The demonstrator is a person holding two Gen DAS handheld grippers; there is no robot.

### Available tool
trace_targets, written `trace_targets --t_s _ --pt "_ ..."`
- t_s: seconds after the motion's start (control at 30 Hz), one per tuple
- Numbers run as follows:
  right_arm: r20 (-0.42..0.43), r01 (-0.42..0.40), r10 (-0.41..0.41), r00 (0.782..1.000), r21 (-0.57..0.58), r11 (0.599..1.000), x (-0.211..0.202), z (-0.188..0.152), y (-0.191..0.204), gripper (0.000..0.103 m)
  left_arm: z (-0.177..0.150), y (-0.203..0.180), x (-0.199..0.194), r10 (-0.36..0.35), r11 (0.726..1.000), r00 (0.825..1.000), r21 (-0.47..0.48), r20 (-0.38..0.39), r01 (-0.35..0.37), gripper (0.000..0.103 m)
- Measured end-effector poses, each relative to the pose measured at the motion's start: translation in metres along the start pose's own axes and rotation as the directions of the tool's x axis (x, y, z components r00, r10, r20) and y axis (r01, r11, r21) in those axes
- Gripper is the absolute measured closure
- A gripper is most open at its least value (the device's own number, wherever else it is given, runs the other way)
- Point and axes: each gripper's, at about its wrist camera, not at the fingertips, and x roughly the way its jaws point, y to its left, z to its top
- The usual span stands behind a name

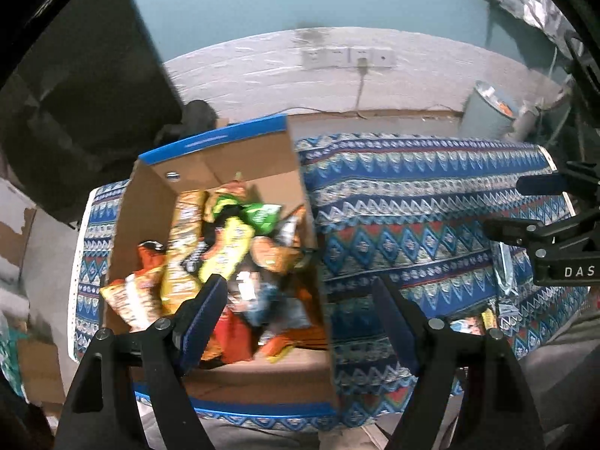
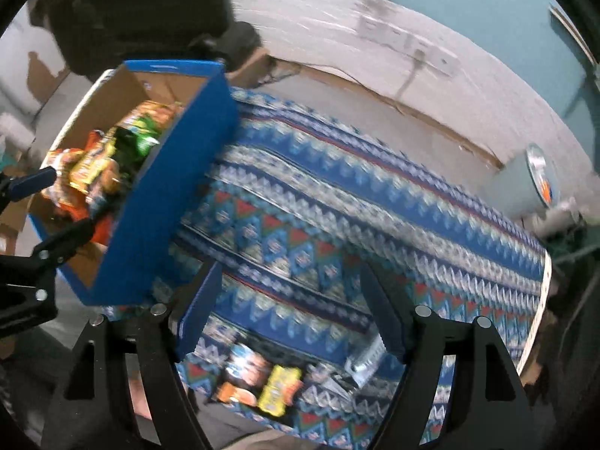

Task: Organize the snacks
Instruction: 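Grasp the silver foil pack with right tool while left tool grasps black cartoon bag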

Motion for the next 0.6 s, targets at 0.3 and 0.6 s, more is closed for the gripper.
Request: trace_targets --t_s 0.3,0.6 --pt "-0.049 0.038 -0.033 0.998 0.094 0.995 0.014 -0.037 -0.048 0.026 -0.004 -0.057 0.024 -0.046 0.997 0.996 0.056 -0.082 0.05 0.022" --pt "-0.108 0.059 -0.041 0.993 0.173 0.983 0.04 -0.058 -0.082 0.026 -0.004 -0.1 0.04 -0.024 0.988 0.994 0.152 -0.106 0.04 0.022"
